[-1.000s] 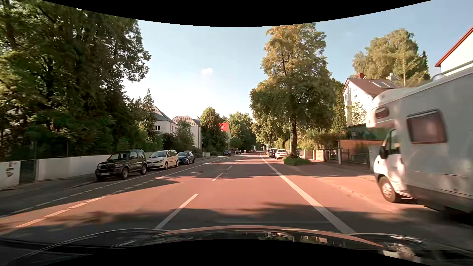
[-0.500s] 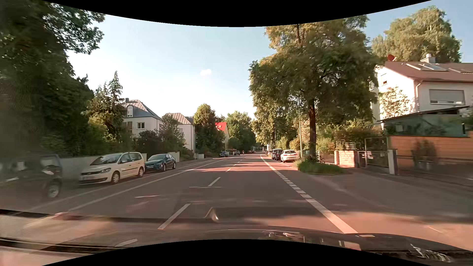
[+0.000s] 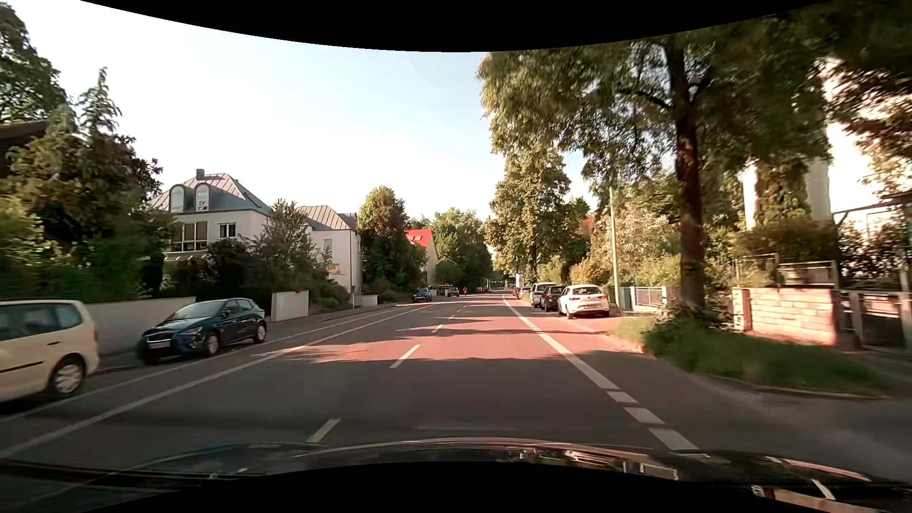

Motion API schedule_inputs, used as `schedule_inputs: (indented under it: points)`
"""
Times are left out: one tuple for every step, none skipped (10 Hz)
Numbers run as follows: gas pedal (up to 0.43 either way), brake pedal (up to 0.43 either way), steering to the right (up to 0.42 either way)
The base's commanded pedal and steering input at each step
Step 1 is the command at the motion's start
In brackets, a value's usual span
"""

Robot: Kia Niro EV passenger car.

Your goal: Follow the waypoints while adhering to traffic rules and regulations

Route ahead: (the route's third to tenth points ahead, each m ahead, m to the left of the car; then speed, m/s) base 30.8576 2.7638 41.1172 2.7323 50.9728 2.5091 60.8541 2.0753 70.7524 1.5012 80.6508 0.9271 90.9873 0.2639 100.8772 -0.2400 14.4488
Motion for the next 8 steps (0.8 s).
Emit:
schedule_inputs:
  points:
    - [0.169,0.006,0.001]
    - [0.169,0.012,0.003]
    - [0.169,0.006,0.006]
    - [0.169,0.006,0.006]
    - [0.169,0.012,0.006]
    - [0.169,0.006,0.005]
    - [0.169,0.006,0.004]
    - [0.169,0.006,0.004]
